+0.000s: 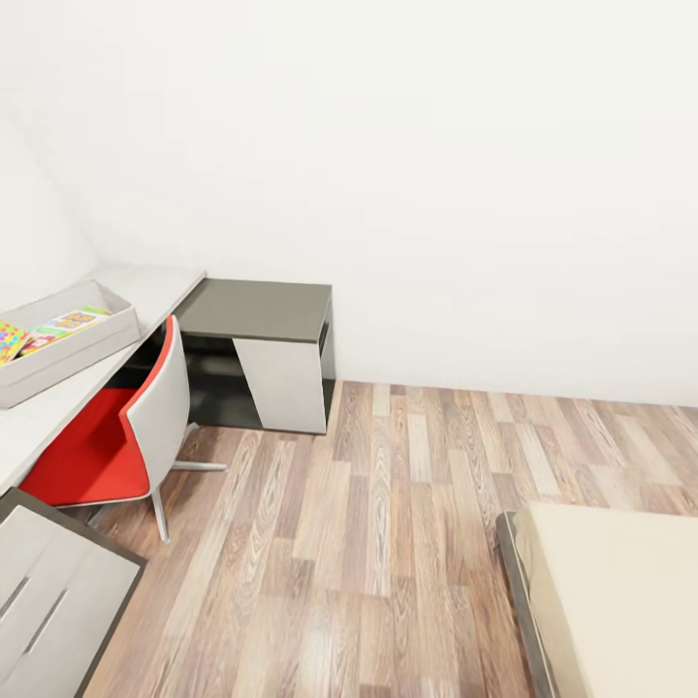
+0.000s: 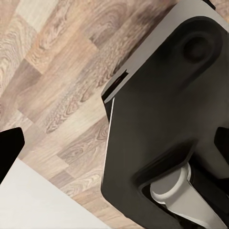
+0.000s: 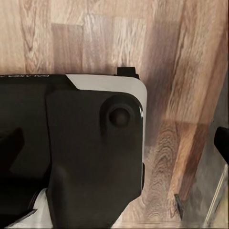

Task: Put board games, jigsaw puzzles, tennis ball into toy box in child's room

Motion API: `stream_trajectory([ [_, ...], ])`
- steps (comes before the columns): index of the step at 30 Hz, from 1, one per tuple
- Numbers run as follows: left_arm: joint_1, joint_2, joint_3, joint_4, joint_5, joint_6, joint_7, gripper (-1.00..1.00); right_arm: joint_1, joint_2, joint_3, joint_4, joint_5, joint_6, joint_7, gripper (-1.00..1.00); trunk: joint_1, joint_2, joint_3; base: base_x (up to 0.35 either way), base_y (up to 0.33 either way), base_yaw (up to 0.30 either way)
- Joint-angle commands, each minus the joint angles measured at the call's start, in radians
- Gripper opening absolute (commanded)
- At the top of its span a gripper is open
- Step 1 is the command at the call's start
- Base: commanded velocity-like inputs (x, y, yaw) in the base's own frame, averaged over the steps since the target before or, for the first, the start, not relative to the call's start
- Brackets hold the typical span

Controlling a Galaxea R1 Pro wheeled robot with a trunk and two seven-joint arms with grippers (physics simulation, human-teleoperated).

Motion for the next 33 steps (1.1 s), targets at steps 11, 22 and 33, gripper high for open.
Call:
stream_trajectory([
  [11,0.024,-0.021,-0.006,0.07,0.013,0.005,0.008,1.0,0.005,0.0,0.015,0.125,-0.005,0.15,0.064,1.0,0.001,-0.002,0.016,0.0,0.0,0.0],
  [22,0.08,-0.032,-0.005,0.138,0.013,0.006,0.009,1.0,-0.007,0.002,0.024,0.133,0.054,0.299,0.107,1.0,0.001,-0.002,0.035,0.0,0.0,0.0],
  [33,0.092,-0.034,-0.005,0.146,0.013,0.006,0.008,1.0,-0.008,0.005,0.032,0.131,0.102,0.308,0.112,1.0,0.001,-0.002,0.053,0.0,0.0,0.0],
])
